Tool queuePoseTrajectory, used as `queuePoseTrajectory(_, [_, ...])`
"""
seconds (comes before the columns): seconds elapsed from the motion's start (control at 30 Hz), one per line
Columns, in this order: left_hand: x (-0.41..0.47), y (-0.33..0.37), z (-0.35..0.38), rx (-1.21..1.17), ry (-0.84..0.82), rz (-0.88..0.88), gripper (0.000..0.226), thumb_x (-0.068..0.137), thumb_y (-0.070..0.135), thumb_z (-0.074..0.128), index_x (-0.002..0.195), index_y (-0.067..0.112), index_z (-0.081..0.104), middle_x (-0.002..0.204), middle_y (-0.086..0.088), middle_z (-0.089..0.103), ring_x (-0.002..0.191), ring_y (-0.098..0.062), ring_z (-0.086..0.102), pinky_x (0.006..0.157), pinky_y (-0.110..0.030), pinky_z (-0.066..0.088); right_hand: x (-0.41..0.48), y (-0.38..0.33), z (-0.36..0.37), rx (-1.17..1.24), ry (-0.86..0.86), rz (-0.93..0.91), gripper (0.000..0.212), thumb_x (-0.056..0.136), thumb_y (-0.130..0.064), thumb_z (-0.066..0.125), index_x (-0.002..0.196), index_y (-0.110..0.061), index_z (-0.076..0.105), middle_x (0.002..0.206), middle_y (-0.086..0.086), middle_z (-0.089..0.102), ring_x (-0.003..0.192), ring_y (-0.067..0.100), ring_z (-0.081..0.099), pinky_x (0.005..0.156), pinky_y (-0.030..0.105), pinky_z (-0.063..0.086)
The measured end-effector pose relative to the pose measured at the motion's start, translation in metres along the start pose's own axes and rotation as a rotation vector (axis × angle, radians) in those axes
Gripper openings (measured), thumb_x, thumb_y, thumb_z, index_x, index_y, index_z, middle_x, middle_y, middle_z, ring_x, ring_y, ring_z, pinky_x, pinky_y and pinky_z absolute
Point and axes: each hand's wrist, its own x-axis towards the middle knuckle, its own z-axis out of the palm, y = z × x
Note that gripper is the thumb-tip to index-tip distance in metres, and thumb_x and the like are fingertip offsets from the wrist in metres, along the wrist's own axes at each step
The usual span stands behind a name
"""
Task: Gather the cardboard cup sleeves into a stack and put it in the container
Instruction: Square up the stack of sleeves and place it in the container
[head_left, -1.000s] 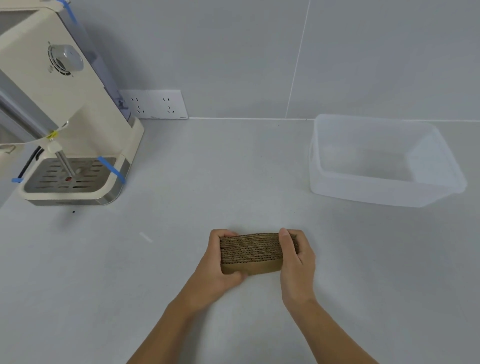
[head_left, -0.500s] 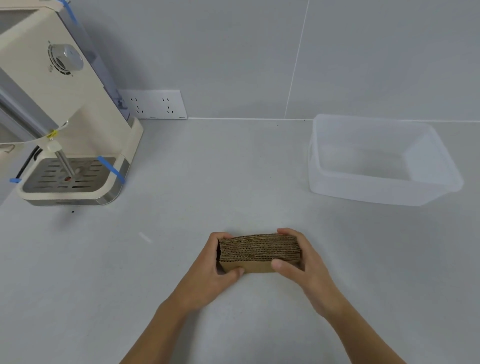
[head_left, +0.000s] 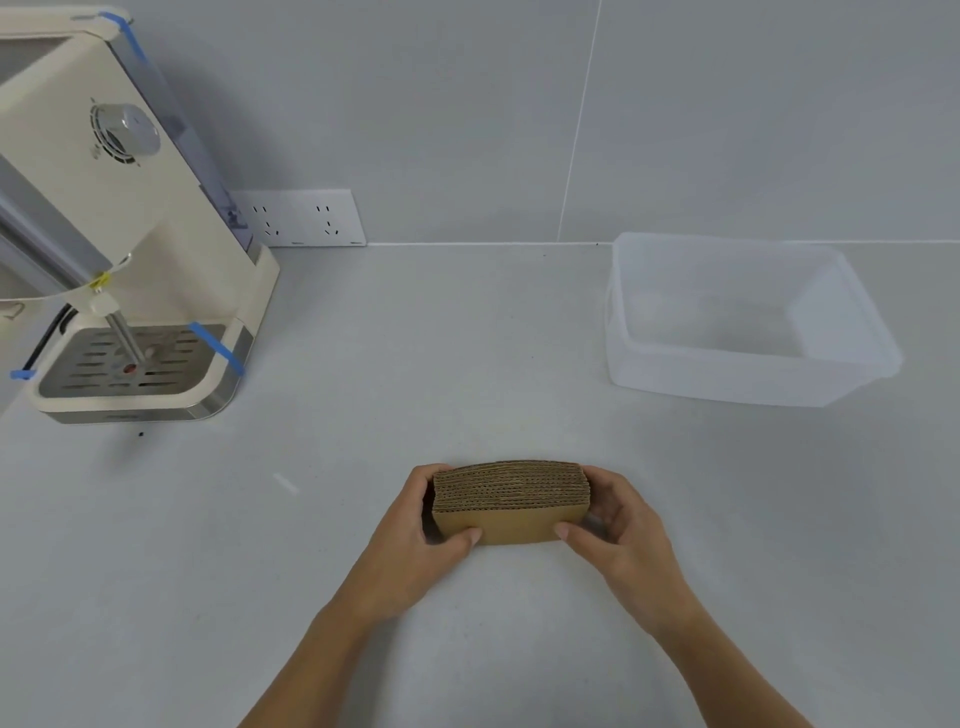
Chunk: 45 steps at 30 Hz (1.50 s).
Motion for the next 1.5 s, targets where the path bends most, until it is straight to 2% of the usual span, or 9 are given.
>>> queuePoseTrajectory(0.1, [-0.002,0.003,0.0,-0.035,0.003,-0.011,0.045,0.078,0.011,0.069,0.106,0.036,0.046,0.107,0.011,0.061,0.097,0.0,0.059,0.08,-0.015,0.047,0.0,-0.004,0.0,0.029,0.009,0.006,0.046,0.075,0.007,0.066,0.106,-0.026,0.057,0.11,0.001,0.067,0.102,0.013,0.064,0.087,0.028,0.053])
queuePoseTrajectory(0.23, [-0.002,0.013,0.001,-0.084,0.037,0.019,0.047,0.077,0.008,0.07,0.107,0.035,0.047,0.11,0.016,0.06,0.102,0.008,0.056,0.084,-0.014,0.046,-0.002,-0.01,-0.004,0.09,0.017,0.006,0.043,0.075,0.007,0.067,0.107,-0.022,0.058,0.112,0.003,0.066,0.104,0.017,0.063,0.089,0.035,0.051])
queuePoseTrajectory(0.37, [0.0,0.026,0.002,-0.107,0.049,0.054,0.049,0.07,0.019,0.071,0.109,0.036,0.046,0.111,0.015,0.058,0.101,0.006,0.056,0.089,-0.023,0.046,-0.003,-0.022,-0.009,0.119,0.056,-0.033,0.042,0.075,0.007,0.067,0.104,-0.021,0.057,0.108,0.001,0.067,0.101,0.015,0.064,0.086,0.03,0.053])
queuePoseTrajectory(0.6, [0.01,0.054,0.014,-0.192,0.08,0.122,0.057,0.063,0.02,0.07,0.107,0.036,0.039,0.111,0.012,0.058,0.1,-0.007,0.058,0.086,-0.027,0.049,-0.005,-0.047,-0.026,0.163,0.126,-0.114,0.043,0.064,-0.013,0.069,0.104,-0.02,0.055,0.107,0.004,0.066,0.097,0.021,0.065,0.081,0.032,0.05])
queuePoseTrajectory(0.8, [0.022,0.077,0.033,-0.253,0.115,0.167,0.055,0.061,0.018,0.071,0.105,0.034,0.041,0.108,0.008,0.058,0.087,0.0,0.061,0.076,-0.023,0.052,-0.002,-0.06,-0.046,0.193,0.195,-0.16,0.039,0.063,-0.014,0.069,0.099,-0.019,0.055,0.105,0.009,0.066,0.094,0.025,0.065,0.079,0.032,0.051])
queuePoseTrajectory(0.97, [0.036,0.102,0.05,-0.307,0.126,0.164,0.054,0.058,0.019,0.073,0.105,0.032,0.048,0.107,0.005,0.055,0.088,-0.013,0.06,0.074,-0.031,0.056,0.003,-0.071,-0.071,0.218,0.238,-0.17,0.033,0.076,0.003,0.068,0.098,-0.018,0.055,0.101,0.007,0.064,0.08,0.003,0.066,0.065,0.018,0.054])
queuePoseTrajectory(1.07, [0.044,0.117,0.061,-0.301,0.12,0.171,0.054,0.058,0.021,0.073,0.104,0.033,0.048,0.107,0.007,0.055,0.09,-0.015,0.059,0.076,-0.034,0.057,0.007,-0.079,-0.086,0.218,0.272,-0.175,0.033,0.077,0.005,0.065,0.098,-0.018,0.055,0.102,0.005,0.064,0.081,-0.001,0.065,0.065,0.016,0.054])
queuePoseTrajectory(1.23, [0.061,0.14,0.087,-0.307,0.117,0.185,0.051,0.064,0.021,0.073,0.105,0.037,0.047,0.103,0.006,0.056,0.091,-0.014,0.059,0.077,-0.031,0.056,0.014,-0.093,-0.116,0.229,0.323,-0.17,0.032,0.077,0.003,0.066,0.098,-0.018,0.055,0.1,0.004,0.065,0.084,0.011,0.065,0.067,0.021,0.052])
queuePoseTrajectory(1.5, [0.095,0.173,0.117,-0.321,0.147,0.187,0.048,0.078,0.01,0.069,0.115,0.031,0.046,0.109,0.004,0.059,0.095,-0.012,0.06,0.066,-0.015,0.052,0.041,-0.109,-0.156,0.252,0.361,-0.132,0.032,0.077,0.001,0.066,0.104,-0.012,0.055,0.105,0.009,0.064,0.093,0.02,0.061,0.076,0.027,0.048])
